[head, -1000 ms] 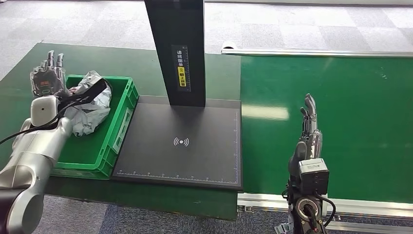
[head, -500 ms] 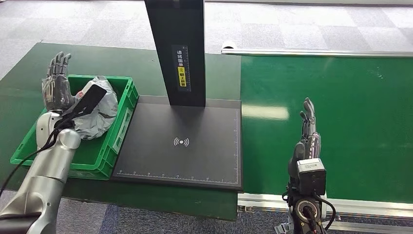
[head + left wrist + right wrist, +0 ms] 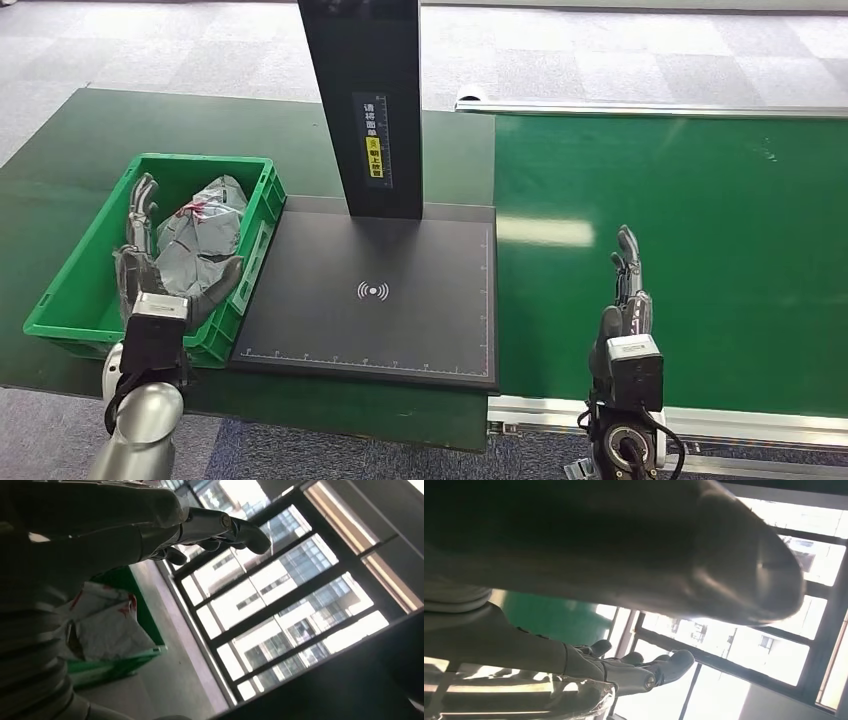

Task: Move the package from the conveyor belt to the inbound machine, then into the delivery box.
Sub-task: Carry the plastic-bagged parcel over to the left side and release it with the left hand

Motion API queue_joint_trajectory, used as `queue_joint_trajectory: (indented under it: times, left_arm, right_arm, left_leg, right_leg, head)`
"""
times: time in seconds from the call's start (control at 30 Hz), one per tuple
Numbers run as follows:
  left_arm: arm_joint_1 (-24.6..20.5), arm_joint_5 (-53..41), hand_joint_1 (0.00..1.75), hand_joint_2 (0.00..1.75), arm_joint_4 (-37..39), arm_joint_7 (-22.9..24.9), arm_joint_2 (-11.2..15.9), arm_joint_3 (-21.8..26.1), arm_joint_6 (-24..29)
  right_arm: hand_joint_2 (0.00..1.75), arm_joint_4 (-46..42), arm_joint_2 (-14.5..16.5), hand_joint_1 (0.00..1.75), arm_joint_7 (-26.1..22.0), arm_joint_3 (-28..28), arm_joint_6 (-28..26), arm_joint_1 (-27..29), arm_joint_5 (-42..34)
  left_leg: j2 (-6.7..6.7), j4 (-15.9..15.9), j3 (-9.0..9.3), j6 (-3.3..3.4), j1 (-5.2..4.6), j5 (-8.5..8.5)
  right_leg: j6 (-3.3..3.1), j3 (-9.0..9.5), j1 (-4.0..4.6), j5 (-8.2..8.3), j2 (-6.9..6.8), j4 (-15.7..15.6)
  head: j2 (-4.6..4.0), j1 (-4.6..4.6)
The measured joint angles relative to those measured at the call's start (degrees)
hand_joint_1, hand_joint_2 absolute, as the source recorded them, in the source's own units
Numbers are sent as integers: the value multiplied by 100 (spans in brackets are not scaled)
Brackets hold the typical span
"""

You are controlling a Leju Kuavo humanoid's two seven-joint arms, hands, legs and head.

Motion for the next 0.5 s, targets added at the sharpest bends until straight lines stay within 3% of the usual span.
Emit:
queue_joint_trajectory:
  times: [0.2, 0.33, 0.5]
  left_arm:
    - [270, 1750, 0, 175, 21, -506, -294, -209, -1746]
    - [426, 2314, 0, 175, 186, -524, -516, -404, -2009]
    - [735, 2515, 0, 175, 400, -544, -773, -586, -1869]
  right_arm:
    - [0, 78, 21, 0, -22, -41, 366, 40, -274]
    - [175, 342, 100, 0, -13, 30, 703, -6, -496]
    - [175, 827, 251, 0, -28, 251, 882, -2, -616]
  left_leg:
    - [0, 0, 1, 0, -1, 0]
    - [-1, 0, 1, 0, 0, -1]
    - [0, -1, 0, -1, 2, -2]
  right_leg:
    - [0, 2, -1, 1, 1, 0]
    - [0, 2, 0, 0, 0, 0]
    - [0, 0, 1, -1, 1, 0]
  head:
    - [0, -1]
    - [0, -2]
    - [0, -2]
